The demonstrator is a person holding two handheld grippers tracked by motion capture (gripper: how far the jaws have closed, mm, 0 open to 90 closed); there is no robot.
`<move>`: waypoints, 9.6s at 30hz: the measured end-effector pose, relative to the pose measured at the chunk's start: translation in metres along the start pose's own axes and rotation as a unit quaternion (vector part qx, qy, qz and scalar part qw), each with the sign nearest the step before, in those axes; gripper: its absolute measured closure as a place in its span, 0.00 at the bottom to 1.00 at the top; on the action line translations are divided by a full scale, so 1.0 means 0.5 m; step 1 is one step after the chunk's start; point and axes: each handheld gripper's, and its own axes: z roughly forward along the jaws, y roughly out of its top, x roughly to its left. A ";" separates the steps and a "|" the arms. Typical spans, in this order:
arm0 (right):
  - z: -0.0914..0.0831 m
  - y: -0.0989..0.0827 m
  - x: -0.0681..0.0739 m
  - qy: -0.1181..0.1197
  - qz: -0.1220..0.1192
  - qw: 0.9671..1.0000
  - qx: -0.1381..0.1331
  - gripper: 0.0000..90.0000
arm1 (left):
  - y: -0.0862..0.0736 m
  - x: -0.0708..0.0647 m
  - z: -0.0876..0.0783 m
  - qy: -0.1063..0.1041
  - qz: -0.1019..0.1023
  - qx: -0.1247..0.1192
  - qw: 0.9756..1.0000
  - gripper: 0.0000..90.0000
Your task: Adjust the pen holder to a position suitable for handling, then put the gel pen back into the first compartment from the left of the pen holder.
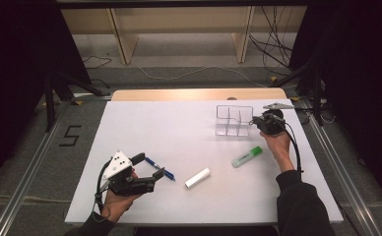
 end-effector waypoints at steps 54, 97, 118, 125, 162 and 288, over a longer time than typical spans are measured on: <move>0.073 0.059 0.148 0.035 -0.024 0.999 -0.006 1.00 | 0.002 0.001 -0.003 -0.001 -0.003 -0.007 1.000 0.14; 0.094 0.087 0.175 0.026 -0.016 1.000 -0.007 1.00 | 0.003 0.001 -0.005 -0.003 -0.001 -0.007 1.000 0.14; 0.091 0.096 0.186 0.032 -0.025 0.999 -0.004 0.96 | 0.003 0.002 -0.006 -0.003 0.000 -0.008 1.000 0.14; 0.052 0.098 0.163 0.030 -0.026 0.999 -0.014 0.87 | 0.003 0.003 -0.005 0.001 -0.002 -0.009 1.000 0.14; -0.110 0.041 0.222 0.129 -0.057 0.990 -0.033 0.40 | 0.004 0.011 -0.008 0.009 -0.010 -0.013 1.000 0.14; 0.111 0.025 0.627 0.253 -0.242 0.912 0.215 0.49 | 0.010 0.016 -0.029 0.035 -0.017 -0.018 0.999 0.07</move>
